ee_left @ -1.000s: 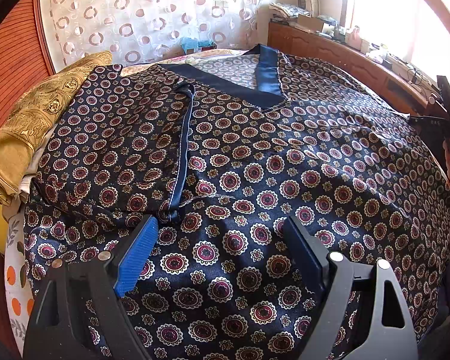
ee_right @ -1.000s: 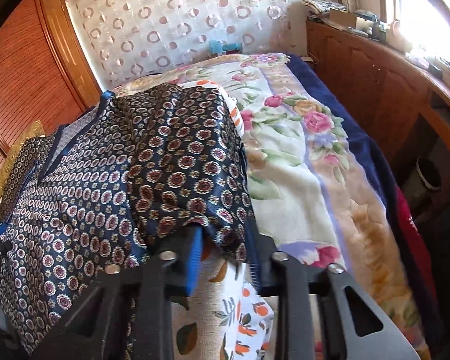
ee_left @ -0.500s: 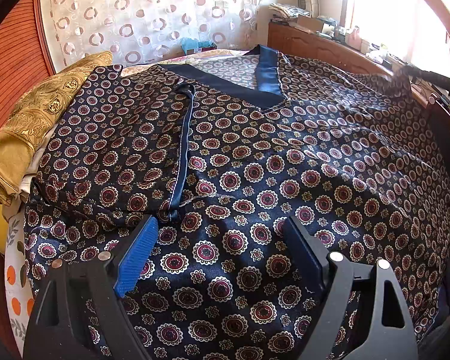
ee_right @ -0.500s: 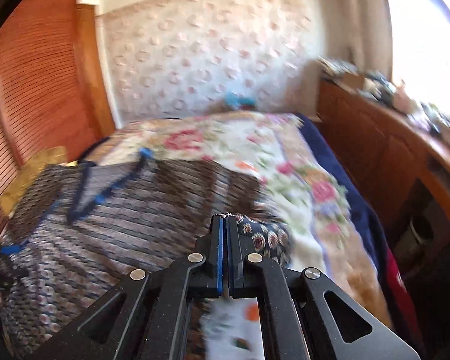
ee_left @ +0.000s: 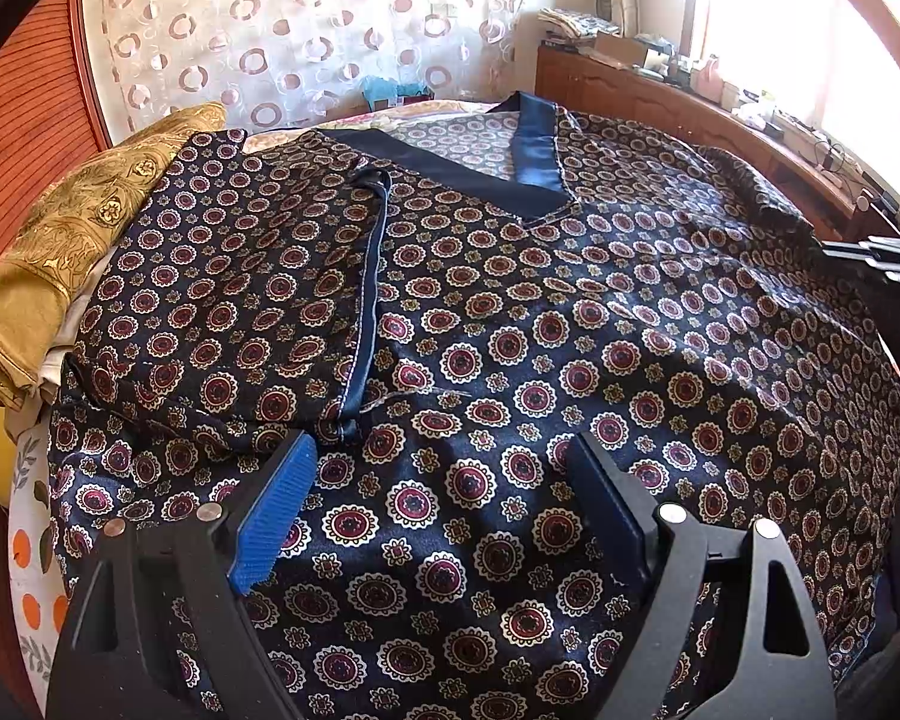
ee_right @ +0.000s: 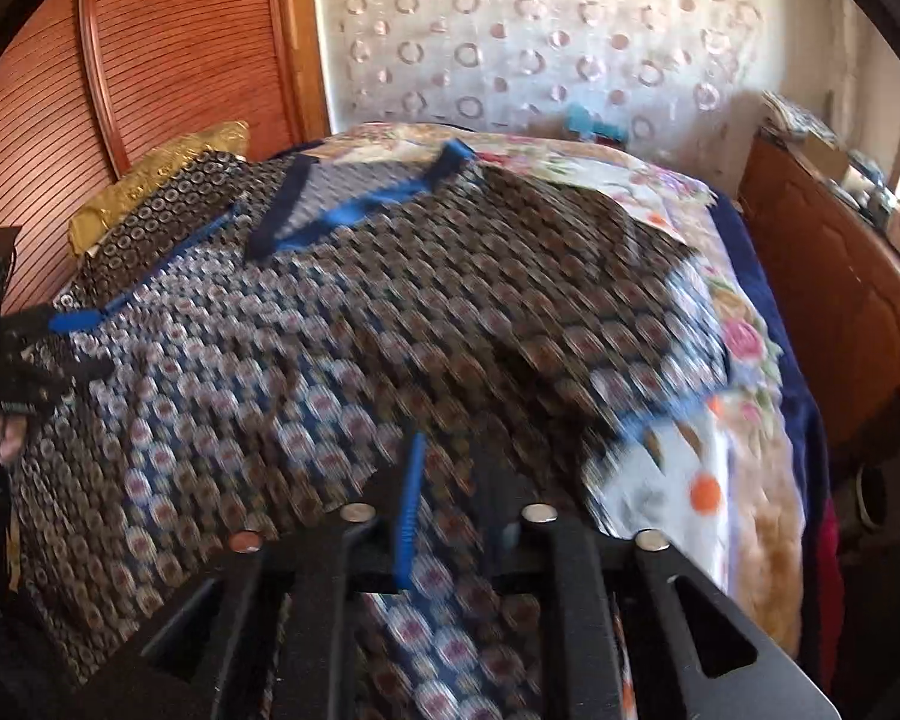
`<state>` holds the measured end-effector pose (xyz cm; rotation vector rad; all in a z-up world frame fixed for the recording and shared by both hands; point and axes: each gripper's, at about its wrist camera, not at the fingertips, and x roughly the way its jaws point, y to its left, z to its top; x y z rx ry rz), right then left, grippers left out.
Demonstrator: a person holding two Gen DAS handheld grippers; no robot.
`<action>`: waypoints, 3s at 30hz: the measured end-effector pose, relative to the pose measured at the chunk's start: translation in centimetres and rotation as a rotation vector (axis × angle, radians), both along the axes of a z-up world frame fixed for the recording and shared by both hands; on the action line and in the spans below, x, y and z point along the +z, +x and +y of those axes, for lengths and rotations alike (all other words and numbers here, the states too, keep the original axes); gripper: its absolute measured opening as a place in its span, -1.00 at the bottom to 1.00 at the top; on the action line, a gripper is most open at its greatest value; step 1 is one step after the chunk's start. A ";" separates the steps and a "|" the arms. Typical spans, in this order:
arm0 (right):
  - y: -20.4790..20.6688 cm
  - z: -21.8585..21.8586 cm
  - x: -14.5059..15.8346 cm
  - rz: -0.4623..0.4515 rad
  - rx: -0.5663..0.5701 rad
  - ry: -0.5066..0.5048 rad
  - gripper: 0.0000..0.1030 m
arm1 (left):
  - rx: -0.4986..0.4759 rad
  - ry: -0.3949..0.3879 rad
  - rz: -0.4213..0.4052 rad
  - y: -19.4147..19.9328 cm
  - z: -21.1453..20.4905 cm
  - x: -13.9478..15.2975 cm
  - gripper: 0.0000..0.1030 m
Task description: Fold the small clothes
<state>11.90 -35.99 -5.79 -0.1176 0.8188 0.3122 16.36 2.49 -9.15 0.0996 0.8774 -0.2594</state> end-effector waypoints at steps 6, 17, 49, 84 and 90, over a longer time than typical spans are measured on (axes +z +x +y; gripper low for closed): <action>-1.9 -4.3 2.0 -0.068 -0.125 0.042 -0.20 | -0.030 -0.055 -0.036 -0.2 -1.5 2.7 0.66; 5.8 -7.6 -0.7 0.013 -0.300 0.165 -0.20 | -0.138 -0.124 -0.115 1.8 -8.4 7.9 0.66; 12.6 -9.1 1.0 0.006 -0.382 0.217 -0.92 | -0.160 -0.122 -0.063 1.1 -9.8 5.7 0.66; 10.5 3.8 0.8 0.069 -0.109 -0.016 0.06 | -0.052 -0.102 -0.049 0.8 -4.0 4.0 0.66; 7.1 3.1 -0.9 0.085 -0.120 -0.008 -0.08 | -0.011 -0.090 -0.034 1.1 -2.1 3.4 0.66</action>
